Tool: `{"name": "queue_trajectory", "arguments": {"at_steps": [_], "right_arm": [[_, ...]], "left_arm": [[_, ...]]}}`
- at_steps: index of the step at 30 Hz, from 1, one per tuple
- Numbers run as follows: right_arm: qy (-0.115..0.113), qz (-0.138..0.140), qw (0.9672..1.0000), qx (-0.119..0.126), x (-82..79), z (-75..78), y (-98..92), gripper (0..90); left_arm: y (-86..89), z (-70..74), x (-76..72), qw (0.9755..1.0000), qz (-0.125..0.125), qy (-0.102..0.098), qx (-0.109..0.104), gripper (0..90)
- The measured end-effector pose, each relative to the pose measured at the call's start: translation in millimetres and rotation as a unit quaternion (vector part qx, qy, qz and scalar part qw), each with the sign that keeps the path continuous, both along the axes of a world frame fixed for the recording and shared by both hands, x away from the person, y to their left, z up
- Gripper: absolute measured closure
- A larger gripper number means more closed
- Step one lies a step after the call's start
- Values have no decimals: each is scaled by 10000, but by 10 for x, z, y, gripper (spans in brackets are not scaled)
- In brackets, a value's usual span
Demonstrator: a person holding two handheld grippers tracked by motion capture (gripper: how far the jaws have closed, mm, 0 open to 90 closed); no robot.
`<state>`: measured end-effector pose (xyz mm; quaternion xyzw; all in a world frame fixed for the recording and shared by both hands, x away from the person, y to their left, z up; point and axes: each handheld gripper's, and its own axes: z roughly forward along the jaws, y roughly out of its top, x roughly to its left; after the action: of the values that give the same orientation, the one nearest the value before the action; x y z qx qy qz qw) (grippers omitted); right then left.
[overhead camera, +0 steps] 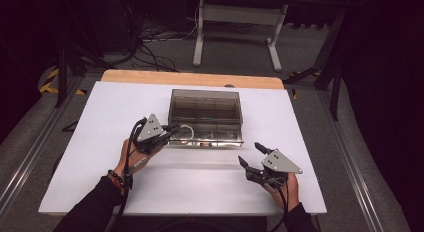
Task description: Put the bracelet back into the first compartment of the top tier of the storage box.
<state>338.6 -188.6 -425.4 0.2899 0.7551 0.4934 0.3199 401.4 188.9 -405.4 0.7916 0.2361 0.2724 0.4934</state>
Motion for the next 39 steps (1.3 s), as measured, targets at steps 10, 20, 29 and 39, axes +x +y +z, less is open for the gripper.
{"name": "queue_trajectory", "arguments": {"at_steps": [10,20,29,39], "right_arm": [[90,179,9998,64,3,19,-42,721],[118,270,9996,8,-14,20,-25,899],[127,347,9993,-14,-31,26,8,900],[118,489,9987,-72,-71,36,134,900]], "left_arm": [[27,32,-25,9999,49,-85,-76,780],[120,105,-215,9978,314,-579,76,488],[291,60,-392,9964,501,-689,-24,227],[540,-107,-598,9960,583,-668,85,117]]}}
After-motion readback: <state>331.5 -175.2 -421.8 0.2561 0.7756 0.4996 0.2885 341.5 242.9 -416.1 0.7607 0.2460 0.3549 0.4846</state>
